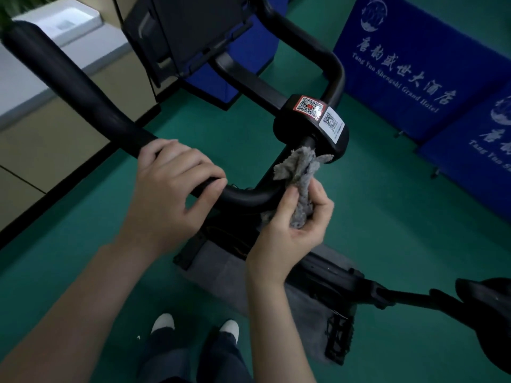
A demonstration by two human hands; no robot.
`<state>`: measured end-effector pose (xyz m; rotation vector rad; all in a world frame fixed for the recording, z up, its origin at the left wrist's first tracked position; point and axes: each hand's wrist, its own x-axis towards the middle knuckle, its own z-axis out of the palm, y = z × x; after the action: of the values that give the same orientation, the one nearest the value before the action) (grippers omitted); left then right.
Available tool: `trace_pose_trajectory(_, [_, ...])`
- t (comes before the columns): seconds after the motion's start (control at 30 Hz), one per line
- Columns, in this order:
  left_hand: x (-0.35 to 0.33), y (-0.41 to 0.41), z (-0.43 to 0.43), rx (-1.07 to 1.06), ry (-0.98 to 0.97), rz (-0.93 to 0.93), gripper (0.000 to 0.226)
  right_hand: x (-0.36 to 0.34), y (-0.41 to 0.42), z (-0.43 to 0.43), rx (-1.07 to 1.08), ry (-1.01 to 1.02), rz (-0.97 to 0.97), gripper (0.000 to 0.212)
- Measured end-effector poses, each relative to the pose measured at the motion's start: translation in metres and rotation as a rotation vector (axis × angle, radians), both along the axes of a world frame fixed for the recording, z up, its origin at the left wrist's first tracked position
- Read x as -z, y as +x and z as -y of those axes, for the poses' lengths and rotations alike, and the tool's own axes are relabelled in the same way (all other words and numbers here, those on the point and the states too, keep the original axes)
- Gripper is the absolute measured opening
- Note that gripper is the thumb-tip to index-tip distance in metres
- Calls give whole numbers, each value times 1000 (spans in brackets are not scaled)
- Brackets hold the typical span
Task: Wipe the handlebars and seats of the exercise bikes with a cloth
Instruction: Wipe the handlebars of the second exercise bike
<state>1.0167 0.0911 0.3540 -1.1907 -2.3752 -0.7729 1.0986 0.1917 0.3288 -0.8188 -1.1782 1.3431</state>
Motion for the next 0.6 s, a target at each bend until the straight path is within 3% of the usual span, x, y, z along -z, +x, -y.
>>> trace_pose_trajectory(0.2, [-1,3,0,-16,1,36,28,-5,-13,-37,-7,-110,-11,19])
trace_pose_trajectory(0.37, [0,2,-2,-22,14,21,29,2,-2,-9,-33,-23,-8,21])
trace_pose_trajectory(0.6, [0,0,-1,4,27,18,28,-12,-13,-62,-137,58,154,15])
